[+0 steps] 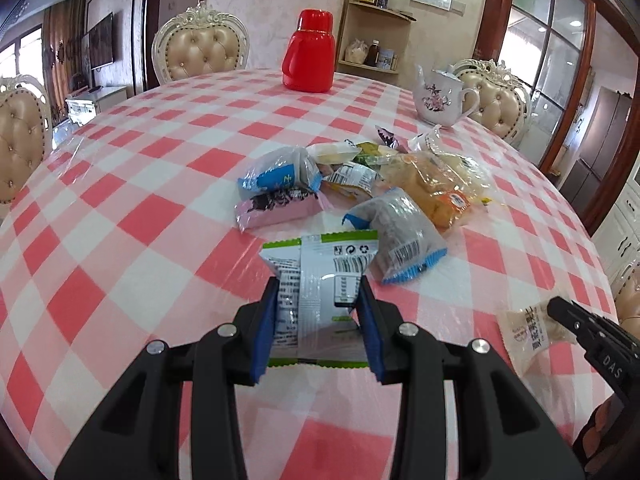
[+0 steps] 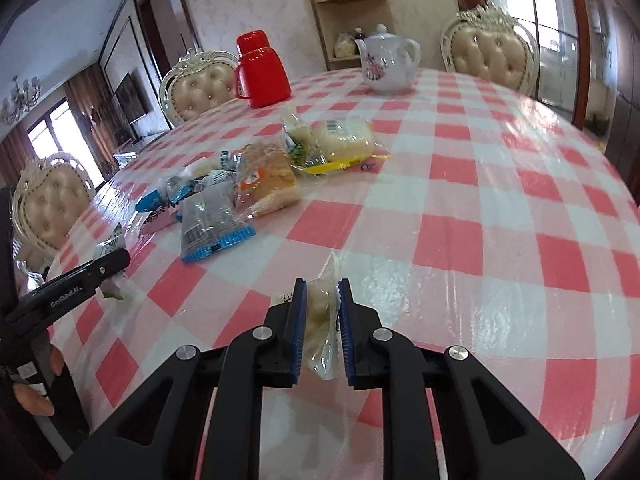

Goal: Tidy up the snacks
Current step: 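Carry both held packets off the table toward the clear purple-rimmed box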

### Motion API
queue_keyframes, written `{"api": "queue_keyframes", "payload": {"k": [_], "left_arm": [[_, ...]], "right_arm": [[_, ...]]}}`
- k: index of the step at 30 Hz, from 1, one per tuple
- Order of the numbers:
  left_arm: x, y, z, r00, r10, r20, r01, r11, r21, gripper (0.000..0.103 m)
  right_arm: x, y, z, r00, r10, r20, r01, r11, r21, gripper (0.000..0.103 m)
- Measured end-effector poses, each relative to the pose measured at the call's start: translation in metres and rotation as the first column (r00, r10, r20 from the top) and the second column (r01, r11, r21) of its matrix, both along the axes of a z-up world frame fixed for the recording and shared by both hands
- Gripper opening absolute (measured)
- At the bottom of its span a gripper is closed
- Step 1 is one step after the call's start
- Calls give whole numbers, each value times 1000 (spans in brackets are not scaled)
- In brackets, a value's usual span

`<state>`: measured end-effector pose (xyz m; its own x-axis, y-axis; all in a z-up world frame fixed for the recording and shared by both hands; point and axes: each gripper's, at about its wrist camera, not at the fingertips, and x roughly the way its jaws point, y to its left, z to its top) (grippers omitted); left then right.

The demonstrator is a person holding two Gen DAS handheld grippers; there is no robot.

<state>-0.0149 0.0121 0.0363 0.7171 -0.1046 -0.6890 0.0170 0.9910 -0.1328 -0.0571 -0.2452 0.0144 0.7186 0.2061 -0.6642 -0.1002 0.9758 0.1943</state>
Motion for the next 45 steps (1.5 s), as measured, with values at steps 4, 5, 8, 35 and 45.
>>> {"api": "queue_keyframes", "payload": {"k": [4, 5, 8, 35, 45], "left_arm": [[-17, 4, 2, 1000, -6, 6, 6, 1000, 0, 38], [-23, 5, 3, 1000, -7, 7, 7, 1000, 2, 38], [-37, 7, 4, 1000, -10, 3, 10, 1000, 15, 38], [-181, 140, 29, 988, 148, 32, -150, 985, 81, 39], [-222, 223, 37, 955, 292, 44, -295, 951, 93, 39]], "right_arm": [[-9, 6, 6, 1000, 7, 14, -7, 1000, 6, 16], [-12, 9, 8, 1000, 11, 19, -11, 1000, 5, 16], [-19, 19, 14, 999, 33, 32, -33, 999, 9, 16], [-113, 217, 44, 894, 440, 80, -435, 897, -70, 16], [-165, 313, 47, 765, 640, 72, -632, 767, -111, 16]]}}
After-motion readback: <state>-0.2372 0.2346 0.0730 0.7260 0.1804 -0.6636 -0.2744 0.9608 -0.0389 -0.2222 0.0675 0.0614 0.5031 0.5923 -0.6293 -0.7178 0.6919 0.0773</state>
